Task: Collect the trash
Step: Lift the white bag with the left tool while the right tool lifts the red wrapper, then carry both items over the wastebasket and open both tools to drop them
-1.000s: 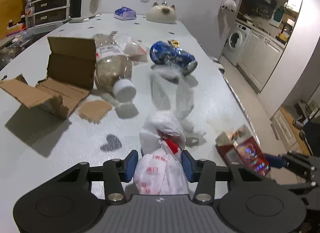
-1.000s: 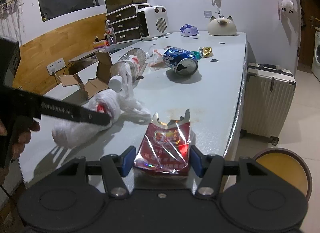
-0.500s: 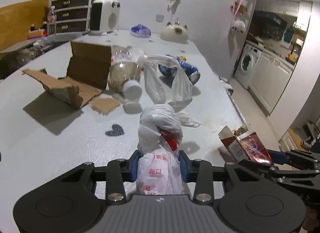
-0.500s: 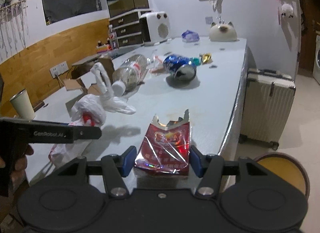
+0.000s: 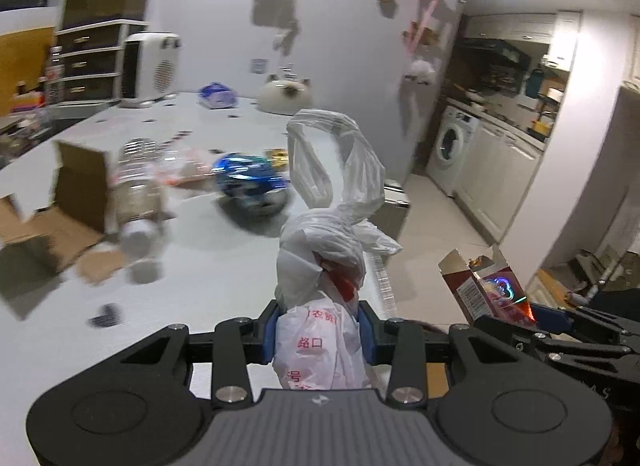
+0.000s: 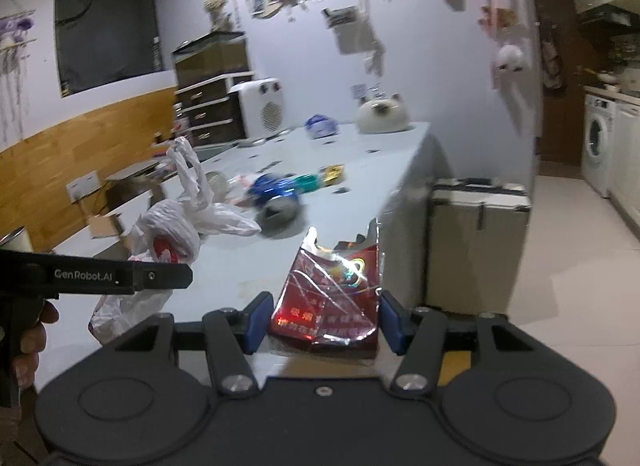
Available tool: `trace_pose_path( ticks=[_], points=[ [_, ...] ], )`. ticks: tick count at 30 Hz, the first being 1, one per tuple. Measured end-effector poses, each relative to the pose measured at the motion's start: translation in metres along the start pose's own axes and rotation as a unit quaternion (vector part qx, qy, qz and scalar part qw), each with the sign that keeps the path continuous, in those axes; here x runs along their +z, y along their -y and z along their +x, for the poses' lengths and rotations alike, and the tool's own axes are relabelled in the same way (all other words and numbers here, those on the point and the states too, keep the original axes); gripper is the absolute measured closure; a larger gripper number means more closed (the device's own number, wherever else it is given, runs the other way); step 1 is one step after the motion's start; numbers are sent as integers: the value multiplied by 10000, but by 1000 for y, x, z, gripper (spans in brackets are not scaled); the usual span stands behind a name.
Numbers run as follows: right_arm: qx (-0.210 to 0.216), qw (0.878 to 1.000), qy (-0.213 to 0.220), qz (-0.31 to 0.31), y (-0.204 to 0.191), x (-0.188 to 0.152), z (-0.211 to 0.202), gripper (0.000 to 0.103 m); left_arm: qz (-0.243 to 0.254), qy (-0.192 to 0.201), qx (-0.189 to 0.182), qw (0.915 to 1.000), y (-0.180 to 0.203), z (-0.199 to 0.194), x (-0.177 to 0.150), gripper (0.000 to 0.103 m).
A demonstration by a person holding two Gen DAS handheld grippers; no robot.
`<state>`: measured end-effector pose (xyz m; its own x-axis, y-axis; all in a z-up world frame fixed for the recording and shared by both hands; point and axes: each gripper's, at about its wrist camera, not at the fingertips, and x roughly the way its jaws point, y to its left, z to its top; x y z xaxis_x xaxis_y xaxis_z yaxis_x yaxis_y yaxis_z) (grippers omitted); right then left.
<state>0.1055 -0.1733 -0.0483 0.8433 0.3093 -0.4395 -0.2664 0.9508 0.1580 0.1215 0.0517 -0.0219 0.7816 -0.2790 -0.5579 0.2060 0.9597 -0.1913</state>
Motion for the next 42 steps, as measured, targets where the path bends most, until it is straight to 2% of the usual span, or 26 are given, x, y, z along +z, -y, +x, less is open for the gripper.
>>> trace_pose_path(
  ticks=[6, 10, 17, 24, 30, 34, 37, 42],
  points=[
    [-426, 9989, 91, 153, 50, 4, -15, 45, 185, -137, -454, 9987, 52, 38, 10, 63],
    [-707, 9970, 27, 315, 83, 2, -17, 45, 234, -402, -815, 9956, 84, 73, 16, 63],
    [-1094, 9919, -246, 602, 131, -2, 0, 45, 156, -933, -1146, 9889, 118, 142, 25, 63],
    [-1407, 9828, -716, 958, 171, -11, 38, 45, -136, -1689, -1191, 9783, 138, 227, 24, 63],
    [-1504, 9743, -1160, 1212, 196, -23, 72, 45, -456, -2403, -1055, 9639, 127, 289, 5, 63],
    [-1452, 9696, -1455, 1326, 208, -33, 96, 45, -575, -2853, -888, 9526, 115, 317, -15, 63],
    [-1384, 9662, -1669, 1398, 213, -42, 113, 45, -663, -3084, -895, 9447, 109, 328, -22, 62],
    [-1286, 9601, -1931, 1560, 222, -56, 137, 45, -579, -3285, -796, 9394, 108, 336, -30, 62]
  ],
)
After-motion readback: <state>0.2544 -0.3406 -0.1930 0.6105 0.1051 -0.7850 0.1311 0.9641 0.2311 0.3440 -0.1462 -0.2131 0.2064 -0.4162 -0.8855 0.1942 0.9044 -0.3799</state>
